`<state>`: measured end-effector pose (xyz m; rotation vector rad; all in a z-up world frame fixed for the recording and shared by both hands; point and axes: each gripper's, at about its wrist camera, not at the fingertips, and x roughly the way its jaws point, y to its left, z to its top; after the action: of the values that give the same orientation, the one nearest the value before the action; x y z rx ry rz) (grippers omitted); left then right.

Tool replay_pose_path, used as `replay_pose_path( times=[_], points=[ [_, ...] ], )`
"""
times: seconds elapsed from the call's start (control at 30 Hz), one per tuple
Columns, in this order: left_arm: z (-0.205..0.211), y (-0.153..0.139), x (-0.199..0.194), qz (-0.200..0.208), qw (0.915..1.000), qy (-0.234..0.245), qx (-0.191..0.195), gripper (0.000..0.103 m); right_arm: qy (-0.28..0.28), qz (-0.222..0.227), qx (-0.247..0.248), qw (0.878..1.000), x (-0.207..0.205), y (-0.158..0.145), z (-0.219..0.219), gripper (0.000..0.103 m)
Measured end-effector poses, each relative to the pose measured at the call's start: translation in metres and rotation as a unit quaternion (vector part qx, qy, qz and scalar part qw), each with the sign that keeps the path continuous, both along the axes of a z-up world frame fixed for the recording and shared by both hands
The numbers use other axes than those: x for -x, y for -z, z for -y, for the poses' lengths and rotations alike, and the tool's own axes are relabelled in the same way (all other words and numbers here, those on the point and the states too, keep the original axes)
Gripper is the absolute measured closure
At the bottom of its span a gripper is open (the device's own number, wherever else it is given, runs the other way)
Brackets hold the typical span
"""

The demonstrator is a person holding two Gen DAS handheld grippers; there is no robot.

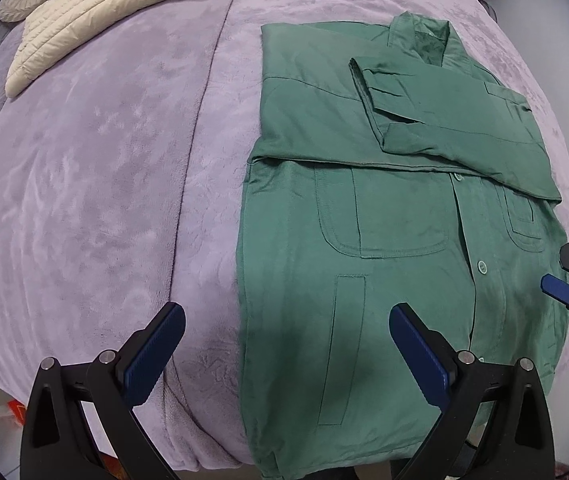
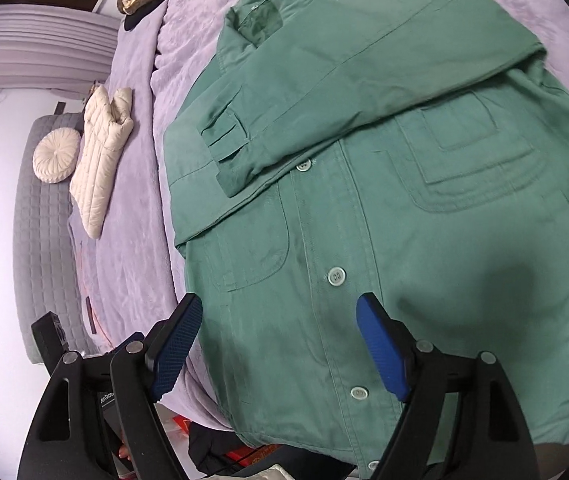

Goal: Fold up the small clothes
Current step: 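Move both open tools down to the jacket hem, then grasp the green jacket hem with both tools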

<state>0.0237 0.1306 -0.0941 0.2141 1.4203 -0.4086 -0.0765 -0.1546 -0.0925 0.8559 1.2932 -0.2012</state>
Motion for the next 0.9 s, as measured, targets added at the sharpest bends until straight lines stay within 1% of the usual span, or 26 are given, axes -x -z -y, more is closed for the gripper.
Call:
replay_pose_path(
  times=[0.13,0.23,0.33,0.5,0.63,0.73,0.83,0.9],
  points=[
    [-0.001,0.004,0.007,-0.003,0.9998,0.021,-0.004,0.001,0.007,-0.003,0.007,1.0,0.014,-0.002,-0.006,0.021],
    [-0.008,0.001,0.015,0.003,0.9997,0.023,0.001,0.001,0.009,-0.008,0.006,1.0,0.02,-0.001,-0.008,0.021],
    [-0.023,0.002,0.021,0.006,1.0,0.005,0.004,0.001,-0.006,-0.012,0.011,1.0,0.022,-0.002,-0.007,0.021],
    [-0.045,0.022,0.041,-0.019,0.9994,-0.027,-0.012,0.001,-0.019,-0.011,0.016,1.0,0.035,-0.006,0.003,0.021],
    [-0.056,0.044,0.07,-0.048,0.9977,-0.041,-0.023,0.001,-0.013,-0.019,0.031,0.999,0.073,-0.011,0.028,0.021],
    [-0.062,0.06,0.093,-0.059,0.9963,-0.05,-0.038,0.001,0.005,-0.038,0.05,0.998,0.116,-0.014,0.055,0.021],
    [-0.068,0.075,0.111,-0.072,0.9949,-0.059,-0.039,0.001,0.03,-0.058,0.074,0.995,0.16,-0.015,0.085,0.021],
    [-0.07,0.082,0.121,-0.083,0.9937,-0.069,-0.029,0.001,0.04,-0.074,0.088,0.993,0.187,-0.011,0.103,0.021]
  ],
)
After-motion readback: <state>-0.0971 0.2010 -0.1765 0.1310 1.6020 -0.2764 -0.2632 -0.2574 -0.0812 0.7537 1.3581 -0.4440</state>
